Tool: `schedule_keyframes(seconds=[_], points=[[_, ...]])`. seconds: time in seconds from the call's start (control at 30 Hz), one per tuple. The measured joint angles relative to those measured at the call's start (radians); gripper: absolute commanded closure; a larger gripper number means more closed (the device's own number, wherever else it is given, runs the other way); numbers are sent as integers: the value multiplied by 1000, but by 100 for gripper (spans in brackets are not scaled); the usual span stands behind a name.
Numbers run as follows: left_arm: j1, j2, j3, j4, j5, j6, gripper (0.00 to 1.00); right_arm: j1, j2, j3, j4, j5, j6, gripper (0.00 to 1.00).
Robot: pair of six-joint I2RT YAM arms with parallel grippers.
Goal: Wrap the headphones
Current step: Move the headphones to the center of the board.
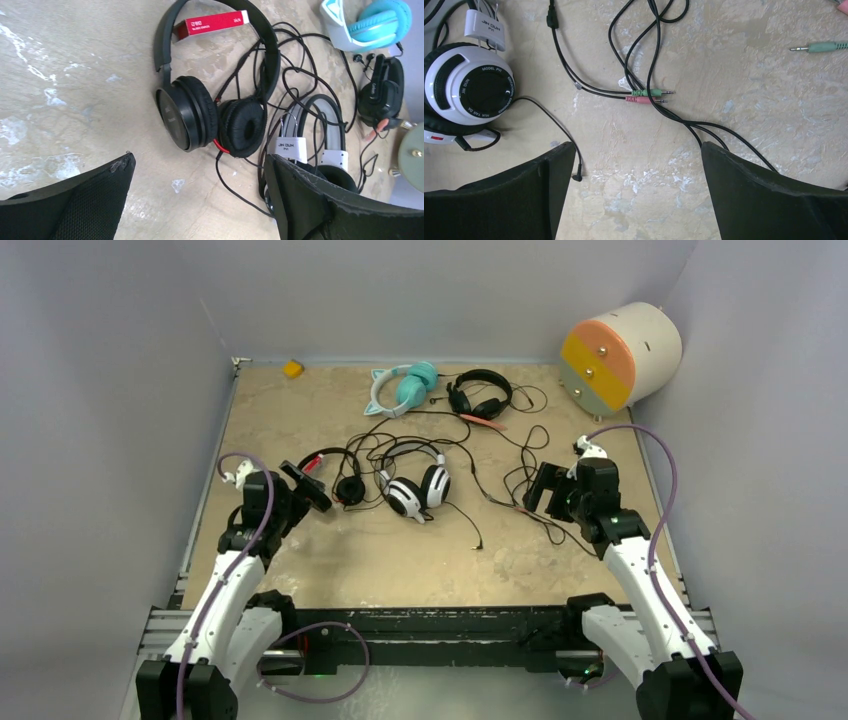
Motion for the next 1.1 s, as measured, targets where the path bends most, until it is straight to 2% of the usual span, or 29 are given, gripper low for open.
schedule_keyframes(seconds=[0.5, 0.67, 0.97, 1.1], points=[[0, 73, 14, -24, -69, -27, 1, 0, 32, 1, -21, 2, 0, 1], [0, 187, 39, -40, -109, -52, 2, 0, 18, 5, -28, 1, 0, 1], [-2, 430, 207, -58, -136, -66, 5, 0, -23, 8, -38, 0, 1, 1], [-47, 483, 219, -58, -158, -66, 8, 0, -21, 8, -38, -5, 0, 1]])
